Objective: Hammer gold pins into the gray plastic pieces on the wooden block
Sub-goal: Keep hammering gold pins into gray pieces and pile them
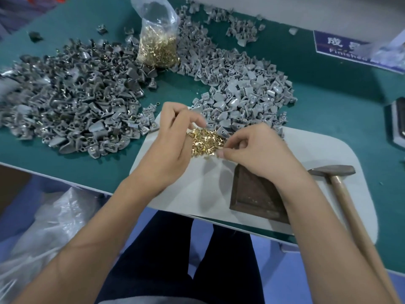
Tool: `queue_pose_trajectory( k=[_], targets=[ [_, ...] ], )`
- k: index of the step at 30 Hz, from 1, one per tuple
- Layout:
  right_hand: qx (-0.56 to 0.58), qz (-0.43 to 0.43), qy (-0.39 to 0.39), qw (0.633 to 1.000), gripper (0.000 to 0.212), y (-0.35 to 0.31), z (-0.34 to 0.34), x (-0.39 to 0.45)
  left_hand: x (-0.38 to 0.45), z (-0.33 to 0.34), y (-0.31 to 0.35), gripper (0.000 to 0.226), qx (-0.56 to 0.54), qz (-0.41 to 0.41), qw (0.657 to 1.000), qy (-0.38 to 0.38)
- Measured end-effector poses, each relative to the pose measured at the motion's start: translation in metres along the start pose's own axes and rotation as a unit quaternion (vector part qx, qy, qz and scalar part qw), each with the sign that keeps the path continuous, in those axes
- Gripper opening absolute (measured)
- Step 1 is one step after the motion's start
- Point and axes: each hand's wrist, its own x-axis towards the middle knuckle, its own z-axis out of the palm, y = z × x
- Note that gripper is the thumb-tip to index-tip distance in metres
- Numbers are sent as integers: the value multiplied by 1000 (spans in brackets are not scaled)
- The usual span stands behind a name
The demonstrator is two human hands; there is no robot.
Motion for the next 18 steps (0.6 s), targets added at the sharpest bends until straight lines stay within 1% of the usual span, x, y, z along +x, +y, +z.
queue_pose_trajectory(
  k=[2,4,6,7,10,12,15,16,18],
  targets=[
    [-5,12,-13,1000,17,-2,0,1,0,1,-3,45,-6,2,1000,-5],
    [-18,26,-16,999,12,-3,0,3,0,3,-5,43,-44,-6,999,-18],
    [-23,43,-22,999,9,-5,-1,4,-1,3,-5,38,-96,-34,995,-20],
    [-21,50,-30,998,8,-6,-2,5,-1,3,-4,37,-105,-46,993,-10],
    [-23,60,-53,997,7,-10,-7,10,1,-1,-5,34,-74,-58,994,58],
    [-32,59,-57,996,6,-10,-7,11,2,-3,-7,34,-79,-65,991,83],
    [-31,51,-40,997,13,-8,-4,8,0,-2,-9,49,-47,-64,993,91],
    [-20,46,-34,998,15,-7,-2,6,0,-2,-10,51,-48,-71,993,87],
    [9,33,-20,999,17,-5,0,3,0,-1,-11,39,-67,-82,991,88]
  ],
)
